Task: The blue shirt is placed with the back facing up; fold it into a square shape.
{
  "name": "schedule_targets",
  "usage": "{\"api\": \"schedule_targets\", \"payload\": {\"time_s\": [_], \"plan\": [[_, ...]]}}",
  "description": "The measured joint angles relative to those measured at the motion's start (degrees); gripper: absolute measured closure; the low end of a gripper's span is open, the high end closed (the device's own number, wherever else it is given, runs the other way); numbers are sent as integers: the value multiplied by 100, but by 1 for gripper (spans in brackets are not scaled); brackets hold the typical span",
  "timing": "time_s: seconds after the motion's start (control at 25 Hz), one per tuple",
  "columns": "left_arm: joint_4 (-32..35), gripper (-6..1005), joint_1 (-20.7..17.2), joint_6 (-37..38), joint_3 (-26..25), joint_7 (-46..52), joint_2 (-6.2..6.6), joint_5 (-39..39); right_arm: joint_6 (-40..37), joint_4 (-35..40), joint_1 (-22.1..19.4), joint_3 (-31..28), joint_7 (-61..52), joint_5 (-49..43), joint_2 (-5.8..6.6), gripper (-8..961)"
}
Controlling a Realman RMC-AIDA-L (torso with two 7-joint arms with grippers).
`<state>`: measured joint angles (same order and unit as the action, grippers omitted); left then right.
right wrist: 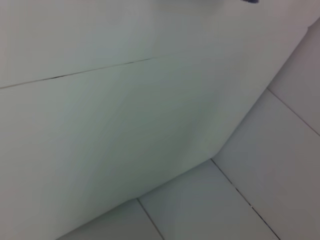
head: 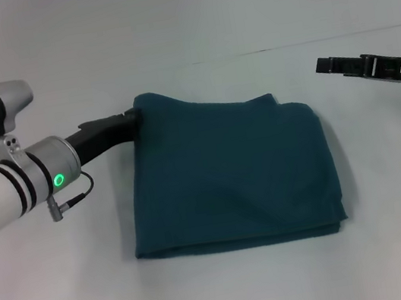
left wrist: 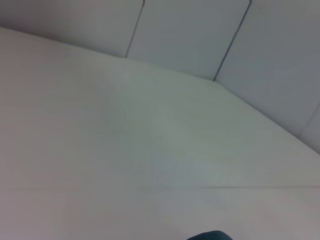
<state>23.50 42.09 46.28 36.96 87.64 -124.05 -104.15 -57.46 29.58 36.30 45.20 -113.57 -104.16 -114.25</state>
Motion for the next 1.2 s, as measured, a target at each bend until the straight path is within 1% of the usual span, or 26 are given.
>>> {"api": "schedule_targets", "payload": {"time_s": [0.2, 0.32, 0.72, 0.84, 0.96, 1.08, 1.2], "plan": [[0, 1000, 3, -68, 1, -5, 2, 81, 7, -8, 0, 119, 10, 0, 0, 144], [-3, 998, 5, -128, 3, -7, -2, 110, 7, -51, 0, 310, 10, 0, 17, 143], [-4, 990, -42, -181, 25, -11, -10, 196, -24, -79, 0, 367, 10, 1, 52, 143], [18, 988, -126, -130, -1, 8, -16, 277, -30, -79, 0, 383, 10, 1, 53, 143], [111, 986, -310, -1, -4, 38, 0, 497, -33, -78, 0, 399, 8, 1, 59, 143], [250, 873, -519, 107, -14, 50, 6, 740, -54, -77, 0, 402, 7, 1, 63, 143], [427, 754, -766, 388, -43, 90, 1, 858, -146, -49, -1, 390, 7, 1, 77, 143]]}}
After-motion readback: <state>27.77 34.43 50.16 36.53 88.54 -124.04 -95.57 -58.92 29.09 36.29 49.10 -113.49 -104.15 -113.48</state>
